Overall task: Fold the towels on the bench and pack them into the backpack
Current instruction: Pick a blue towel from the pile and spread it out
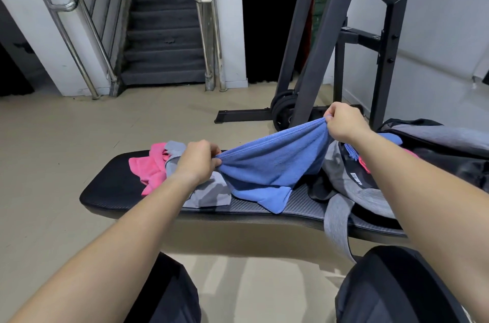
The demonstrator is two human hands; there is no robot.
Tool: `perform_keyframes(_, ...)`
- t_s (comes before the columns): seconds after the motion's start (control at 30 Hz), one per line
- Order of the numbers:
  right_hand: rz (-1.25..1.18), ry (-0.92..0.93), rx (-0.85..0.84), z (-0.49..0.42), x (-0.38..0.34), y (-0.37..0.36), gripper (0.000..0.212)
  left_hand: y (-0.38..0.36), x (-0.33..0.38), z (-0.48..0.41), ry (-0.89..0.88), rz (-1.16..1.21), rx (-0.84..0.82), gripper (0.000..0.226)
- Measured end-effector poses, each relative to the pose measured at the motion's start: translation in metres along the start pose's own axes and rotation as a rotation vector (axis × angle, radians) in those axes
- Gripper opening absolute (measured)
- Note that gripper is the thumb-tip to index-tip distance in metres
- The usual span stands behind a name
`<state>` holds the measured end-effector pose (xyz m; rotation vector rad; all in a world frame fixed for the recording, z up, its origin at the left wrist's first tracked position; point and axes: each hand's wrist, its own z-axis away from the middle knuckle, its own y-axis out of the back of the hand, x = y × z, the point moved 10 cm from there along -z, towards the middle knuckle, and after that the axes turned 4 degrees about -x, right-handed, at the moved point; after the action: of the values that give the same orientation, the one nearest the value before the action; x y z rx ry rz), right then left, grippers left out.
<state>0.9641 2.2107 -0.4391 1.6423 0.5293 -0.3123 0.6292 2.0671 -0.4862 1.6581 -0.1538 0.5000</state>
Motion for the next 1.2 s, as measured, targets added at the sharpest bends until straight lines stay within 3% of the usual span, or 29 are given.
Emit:
perform_keyframes(0.17,-0.013,0.016,0.003,0.001,-0.008,0.011,0.02,0.029,0.01,-0.01,-0.049,-0.084,0.113,0.019)
perform_keyframes(0.3,-0.037,0.021,0.039,0.004,-0.019,0.032,0.021,0.064,0.025,-0.014,-0.087,-0.162,0.198,0.019)
perform_keyframes(0.47,-0.051,0.028,0.107,0.007,-0.036,0.07,0.023,0.119,0.036,-0.017,-0.071,-0.086,0.315,0.003)
perform_keyframes(0.7,-0.142,0.034,0.212,0.022,-0.061,0.118,0.025,0.161,0.054,-0.006,-0.087,0.163,0.384,0.011)
perform_keyframes(0.9,-0.172,0.093,0.124,0.034,-0.064,0.109,0.031,0.168,0.044,0.015,-0.046,0.317,0.461,0.01)
perform_keyframes(1.2,-0.169,0.075,0.041,0.02,-0.053,0.072,0.023,0.143,0.013,-0.003,0.081,0.104,0.408,0.022)
